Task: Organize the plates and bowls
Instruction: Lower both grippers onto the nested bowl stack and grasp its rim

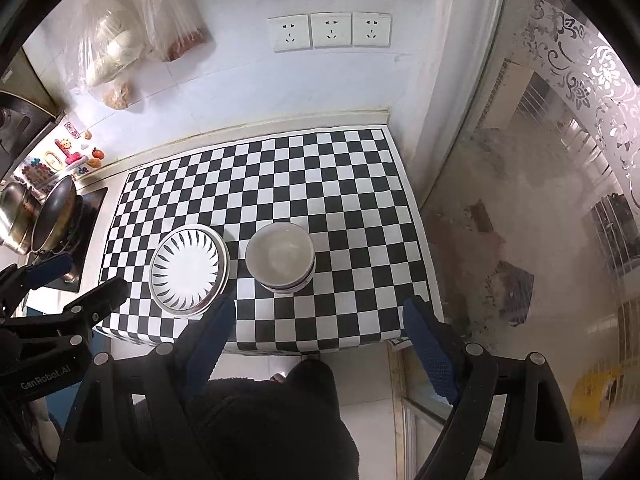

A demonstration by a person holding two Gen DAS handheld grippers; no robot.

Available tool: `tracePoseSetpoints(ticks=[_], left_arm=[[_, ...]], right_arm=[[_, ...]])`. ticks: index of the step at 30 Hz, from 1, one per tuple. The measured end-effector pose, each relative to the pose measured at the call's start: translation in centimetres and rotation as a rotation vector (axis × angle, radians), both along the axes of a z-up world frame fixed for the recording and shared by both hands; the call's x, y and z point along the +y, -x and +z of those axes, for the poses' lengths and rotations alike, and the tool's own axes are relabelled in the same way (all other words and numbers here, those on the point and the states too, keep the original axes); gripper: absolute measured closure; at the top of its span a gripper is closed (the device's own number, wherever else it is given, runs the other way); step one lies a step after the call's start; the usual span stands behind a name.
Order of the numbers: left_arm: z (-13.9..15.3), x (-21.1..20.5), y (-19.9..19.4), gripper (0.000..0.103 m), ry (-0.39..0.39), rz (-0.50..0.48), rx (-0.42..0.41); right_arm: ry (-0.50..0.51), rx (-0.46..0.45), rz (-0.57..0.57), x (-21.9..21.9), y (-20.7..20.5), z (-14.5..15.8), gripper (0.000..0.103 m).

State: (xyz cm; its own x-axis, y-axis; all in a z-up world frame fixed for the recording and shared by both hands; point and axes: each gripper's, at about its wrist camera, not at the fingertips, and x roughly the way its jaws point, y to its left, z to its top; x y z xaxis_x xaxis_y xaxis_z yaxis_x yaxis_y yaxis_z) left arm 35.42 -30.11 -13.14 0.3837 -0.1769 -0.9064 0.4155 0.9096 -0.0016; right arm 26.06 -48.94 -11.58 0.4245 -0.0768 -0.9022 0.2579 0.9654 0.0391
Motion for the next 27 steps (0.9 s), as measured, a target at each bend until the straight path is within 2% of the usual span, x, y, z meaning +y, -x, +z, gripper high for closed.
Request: tracePoseSetpoints(ticks=[12,14,16,19,22,24,27], left_arm=[[-2.3,-0.7,-1.8,0.015,0.041,0.008,-0.005],[-2.9,-1.0,-2.3,0.025,0.033,0.001,-0.024],[-4.0,-1.5,-3.1,0.050,0.032,-0.004,-0.017],[-5.6,-2.0,-4.4,0.070,0.027,-0.001,0.015],[-7.3,-2.6,-5.8,0.077,0.026,0.007,0.043],[-8.4,-3.2,-6.8,0.078,0.009,0.008,0.042],[-10.5,-4.0,-8.5,0.083,-0.017,0.008,0.061]], right_arm=[[-0.010,0.015,-0.037,-1.2,-2.0,-2.2,0.015],[-0.003,0.013,-0.048,-1.7,-2.8,-3.0,0.015],[-0.004,0.014,-0.057,-2.1,-3.6,-3.9,0.015],[-0.007,0.021,-0.060,-2.6,-4.9,-5.5,0.017],[-0.019,0.036,-0.058,-3.2,-6.6,-7.6,0.031],[-0.030,0.051,-0.062,-3.5,-7.5,-8.9,0.047],[-0.046,0.078,-0.064,-4.0,-9.2,-11.2,0.063]])
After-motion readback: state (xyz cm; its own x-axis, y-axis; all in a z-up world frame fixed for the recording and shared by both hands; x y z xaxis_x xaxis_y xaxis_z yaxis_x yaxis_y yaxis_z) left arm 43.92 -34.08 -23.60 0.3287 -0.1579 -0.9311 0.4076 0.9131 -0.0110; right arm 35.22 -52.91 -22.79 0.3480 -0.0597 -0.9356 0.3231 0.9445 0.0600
